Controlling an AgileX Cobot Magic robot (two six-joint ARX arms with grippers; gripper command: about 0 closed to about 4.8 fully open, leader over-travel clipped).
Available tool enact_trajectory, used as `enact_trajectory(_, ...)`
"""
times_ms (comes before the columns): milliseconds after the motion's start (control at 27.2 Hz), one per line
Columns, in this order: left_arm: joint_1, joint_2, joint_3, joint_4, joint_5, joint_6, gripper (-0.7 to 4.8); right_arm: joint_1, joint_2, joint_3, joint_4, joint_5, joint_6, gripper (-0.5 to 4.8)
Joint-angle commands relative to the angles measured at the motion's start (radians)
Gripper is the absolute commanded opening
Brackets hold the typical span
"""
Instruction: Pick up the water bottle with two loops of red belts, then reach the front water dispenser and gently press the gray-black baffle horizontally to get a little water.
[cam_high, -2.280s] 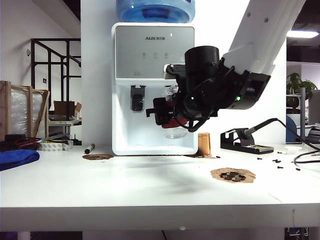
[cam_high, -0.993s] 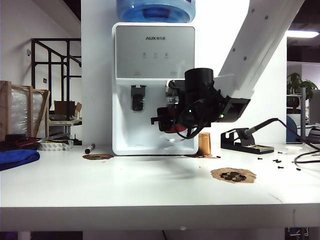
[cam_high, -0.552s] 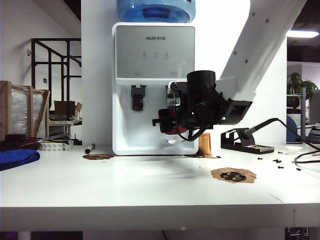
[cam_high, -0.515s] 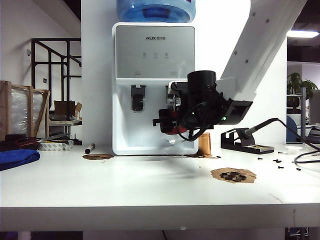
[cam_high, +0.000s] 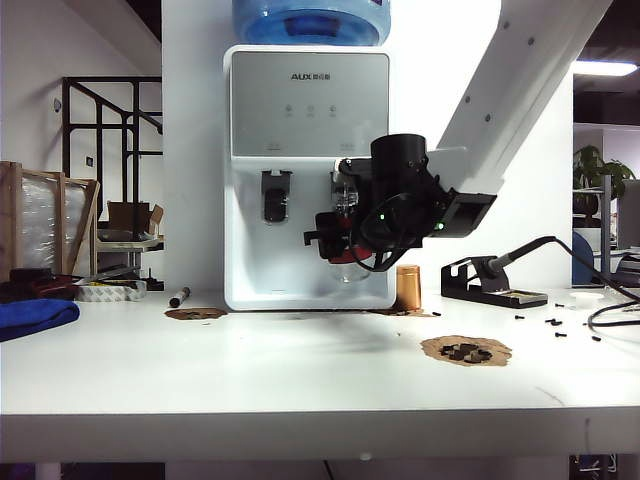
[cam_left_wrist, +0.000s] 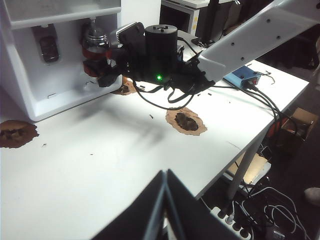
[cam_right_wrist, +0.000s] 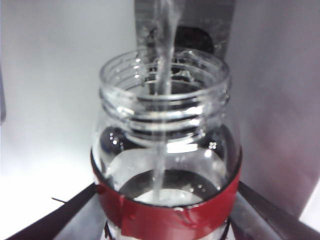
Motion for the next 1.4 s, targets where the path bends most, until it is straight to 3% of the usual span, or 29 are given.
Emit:
enact_trajectory(37, -0.002, 0.002, 0.006, 0.005, 0.000, 0.002, -0.05, -0.006, -0.011, 0.012, 0.047, 0.009, 0.000, -0.02)
enact_trajectory(552, -0.002, 0.002, 0.006, 0.005, 0.000, 0.002, -0.05, 0.017, -0.023, -0.060, 0.093, 0.010, 0.011, -0.02)
enact_trajectory(956, -0.002, 0.002, 0.006, 0.006, 0.000, 0.002, -0.05, 0.027, -0.170, -0.414, 0.371, 0.010, 0.014, -0.02)
enact_trajectory(1066, -0.002, 0.000, 0.006, 0.005, -0.025, -0.007, -0.05, 0.034, -0.212, -0.545, 0.462, 0.104, 0.014, -0.02)
enact_trajectory(1177, -0.002, -0.012, 0.006, -0.013, -0.049, -0.039, -0.05, 0.043, -0.239, -0.637, 0.497, 0.128, 0.014, -0.03)
enact_trajectory(1250, -0.002, -0.046, 0.007, -0.038, -0.014, -0.048, -0.05, 0.055, -0.258, -0.685, 0.496, 0.185, 0.015, -0.02)
enact_trajectory(1397, -0.002, -0.134, 0.041, -0.185, 0.084, -0.048, -0.05, 0.095, -0.299, -0.755, 0.494, 0.187, 0.042, -0.02)
